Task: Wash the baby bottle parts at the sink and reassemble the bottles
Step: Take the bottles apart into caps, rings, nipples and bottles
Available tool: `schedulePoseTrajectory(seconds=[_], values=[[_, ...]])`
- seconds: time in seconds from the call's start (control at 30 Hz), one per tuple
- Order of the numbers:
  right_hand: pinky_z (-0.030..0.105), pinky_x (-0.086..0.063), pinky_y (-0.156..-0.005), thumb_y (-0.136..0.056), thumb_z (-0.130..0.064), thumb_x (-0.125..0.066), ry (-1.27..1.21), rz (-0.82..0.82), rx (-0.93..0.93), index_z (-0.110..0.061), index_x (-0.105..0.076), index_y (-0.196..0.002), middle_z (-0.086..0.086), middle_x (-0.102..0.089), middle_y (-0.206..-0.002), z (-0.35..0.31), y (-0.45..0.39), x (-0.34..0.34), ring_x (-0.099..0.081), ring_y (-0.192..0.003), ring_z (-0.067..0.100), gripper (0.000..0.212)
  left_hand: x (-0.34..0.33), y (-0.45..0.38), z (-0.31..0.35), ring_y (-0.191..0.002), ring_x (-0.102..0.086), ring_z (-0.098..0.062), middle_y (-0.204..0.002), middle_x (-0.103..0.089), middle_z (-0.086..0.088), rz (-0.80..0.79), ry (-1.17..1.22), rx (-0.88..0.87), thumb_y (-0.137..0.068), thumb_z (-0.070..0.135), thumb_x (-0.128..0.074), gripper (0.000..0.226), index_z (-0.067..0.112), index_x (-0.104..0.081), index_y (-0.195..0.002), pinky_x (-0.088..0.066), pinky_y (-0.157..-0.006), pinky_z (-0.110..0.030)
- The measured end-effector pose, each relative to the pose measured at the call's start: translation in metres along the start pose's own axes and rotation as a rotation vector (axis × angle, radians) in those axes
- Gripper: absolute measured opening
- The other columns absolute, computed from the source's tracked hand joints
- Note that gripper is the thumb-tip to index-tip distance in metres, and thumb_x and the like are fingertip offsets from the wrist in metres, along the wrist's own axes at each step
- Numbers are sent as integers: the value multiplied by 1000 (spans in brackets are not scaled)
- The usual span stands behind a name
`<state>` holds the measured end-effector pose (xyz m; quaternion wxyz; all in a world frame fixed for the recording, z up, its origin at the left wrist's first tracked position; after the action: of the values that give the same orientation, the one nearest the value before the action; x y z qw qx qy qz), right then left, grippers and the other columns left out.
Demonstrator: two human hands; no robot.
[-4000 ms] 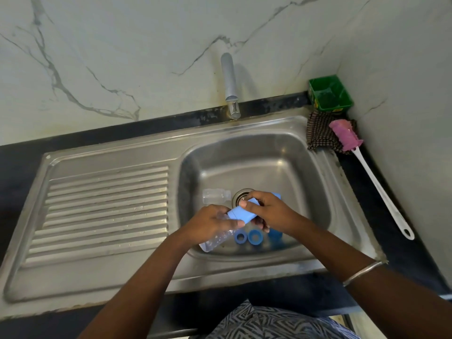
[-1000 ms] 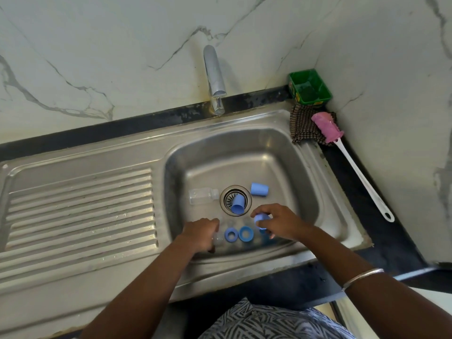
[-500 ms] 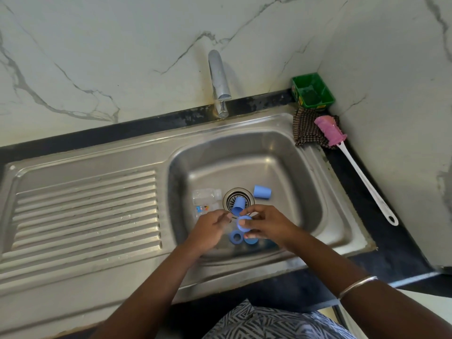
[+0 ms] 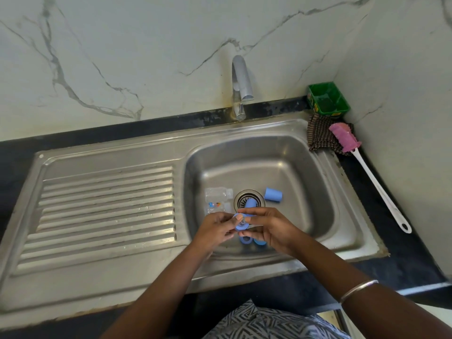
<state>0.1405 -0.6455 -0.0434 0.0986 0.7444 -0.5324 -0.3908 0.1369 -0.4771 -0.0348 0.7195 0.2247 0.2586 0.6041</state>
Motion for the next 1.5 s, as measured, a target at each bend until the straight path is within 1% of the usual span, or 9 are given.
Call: schedulePoseTrajectory(seconds=[0.13, 0.3, 0.5, 0.73, 0.9, 1.03, 1.17, 1.37, 1.5], values=[[38, -60, -85, -87, 1, -68, 46, 30, 69, 1, -65, -121, 26, -70, -112, 1, 2, -7, -69, -105, 39, 34, 6, 3, -2, -100, -73, -25, -105, -75, -15, -38, 2, -18, -91, 27, -70, 32, 2, -69, -112, -58, -84, -24], [30, -62, -71, -85, -1, -74, 157, 221, 164, -8, -74, -108, 19, -76, -95, 8, 0, -18, -74, -86, 36, 23, 9, 5, -3, -93, -74, -20, -96, -77, -9, -35, -27, -34, -88, 27, -74, 28, 6, -72, -107, -59, -86, -27], [37, -63, -65, -79, -4, -80, 272, 329, 210, -18, -79, -87, 17, -75, -83, 15, -5, -24, -75, -78, 35, 15, 13, 8, -6, -91, -75, -19, -93, -76, -13, 2, -65, -67, -87, 15, -72, 15, 11, -78, -100, -59, -80, -24], [40, -62, -72, -79, -20, -80, 427, 400, 179, -24, -71, -92, 7, -77, -78, 25, -12, -33, -76, -74, 26, 16, 24, 4, -19, -91, -75, -19, -87, -77, -9, 83, -128, -108, -86, 26, -72, 12, 17, -80, -90, -61, -79, -31], [38, -61, -75, -65, -22, -77, 290, 334, 170, -14, -76, -89, 15, -76, -82, 26, -11, -43, -76, -80, 31, 25, 32, 1, -21, -77, -75, -28, -73, -74, -11, 203, -234, -191, -82, 30, -77, 17, 13, -78, -76, -61, -79, -49], [43, -63, -76, -81, -14, -77, 387, 410, 187, -13, -71, -91, 8, -76, -78, 27, -10, -43, -76, -76, 25, 11, 33, 0, -18, -72, -74, -19, -69, -74, 1, 216, -327, -249, -77, 28, -83, 9, 20, -79, -79, -61, -75, -47], [35, -63, -71, -76, -21, -86, 515, 493, 176, -25, -70, -92, 0, -75, -78, 27, -8, -43, -75, -69, 17, 22, 33, 1, -16, -70, -70, -5, -75, -74, 11, 233, -428, -307, -80, 23, -78, 8, 23, -79, -88, -61, -74, -36], [18, -53, -68, -70, -40, -78, 885, 588, 157, -32, -70, -84, -15, -71, -85, 31, -8, -46, -67, -72, 2, 19, 34, 4, -19, -80, -72, -6, -83, -75, 14, 82, -432, -230, -82, 15, -69, 19, 28, -79, -91, -61, -70, -28], [18, -47, -54, -67, -37, -78, 941, 563, 101, -28, -71, -79, -4, -72, -78, 32, -11, -48, -57, -57, 4, 16, 42, 4, -27, -93, -73, -9, -101, -76, 7, -84, -236, -88, -88, 14, -68, 23, 25, -76, -107, -60, -72, -26]])
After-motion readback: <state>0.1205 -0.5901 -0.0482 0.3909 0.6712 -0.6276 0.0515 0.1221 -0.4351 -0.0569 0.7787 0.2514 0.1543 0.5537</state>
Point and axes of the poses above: each hand's wrist, its own y-axis away from the middle knuckle, its own x-axis out of the back of the hand, z = x × y, the point moved 2 cm from there along -y, towards the middle knuckle
